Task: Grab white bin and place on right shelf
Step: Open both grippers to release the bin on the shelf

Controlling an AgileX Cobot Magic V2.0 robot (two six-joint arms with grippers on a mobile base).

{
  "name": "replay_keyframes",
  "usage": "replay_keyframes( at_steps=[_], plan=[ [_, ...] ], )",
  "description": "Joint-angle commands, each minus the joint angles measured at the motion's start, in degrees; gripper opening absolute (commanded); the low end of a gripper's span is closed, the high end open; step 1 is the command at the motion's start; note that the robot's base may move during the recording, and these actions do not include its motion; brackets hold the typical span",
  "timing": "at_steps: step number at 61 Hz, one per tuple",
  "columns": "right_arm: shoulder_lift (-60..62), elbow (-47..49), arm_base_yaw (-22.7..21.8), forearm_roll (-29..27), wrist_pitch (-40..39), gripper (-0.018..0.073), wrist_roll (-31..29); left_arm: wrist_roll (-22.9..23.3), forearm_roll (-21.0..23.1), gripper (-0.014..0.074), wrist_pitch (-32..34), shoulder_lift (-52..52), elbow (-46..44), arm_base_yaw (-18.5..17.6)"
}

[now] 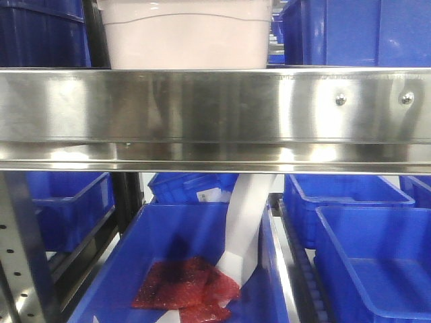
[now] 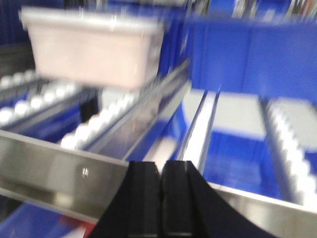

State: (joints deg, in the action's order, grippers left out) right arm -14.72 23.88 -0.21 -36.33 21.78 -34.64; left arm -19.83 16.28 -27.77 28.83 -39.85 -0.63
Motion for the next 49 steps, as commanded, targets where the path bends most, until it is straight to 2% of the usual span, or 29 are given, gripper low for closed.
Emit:
replay_keyframes(
  at_steps=[1, 11, 18, 49],
  plan=[
    [3.74, 0.05, -0.32, -1.33, -6.84, 0.007, 0.2, -0.36, 1.53, -0.0118, 7.32, -5.02, 3.2, -0.31],
    [7.95, -0.13, -0.32, -1.33, -7.99, 0.007, 0.2, -0.36, 1.53, -0.0118, 7.57, -14.08, 8.83, -0.31],
    [8.05, -0.13, -0.32, -1.33, -8.54, 0.007, 0.2, -0.36, 1.53, -0.0118, 7.55, -17.86, 9.73, -0.31],
    [8.0, -0.26, -0.32, -1.33, -8.72, 0.007, 0.2, -0.36, 1.53, -0.0118, 6.67, -18.88, 9.86, -0.31]
  ],
)
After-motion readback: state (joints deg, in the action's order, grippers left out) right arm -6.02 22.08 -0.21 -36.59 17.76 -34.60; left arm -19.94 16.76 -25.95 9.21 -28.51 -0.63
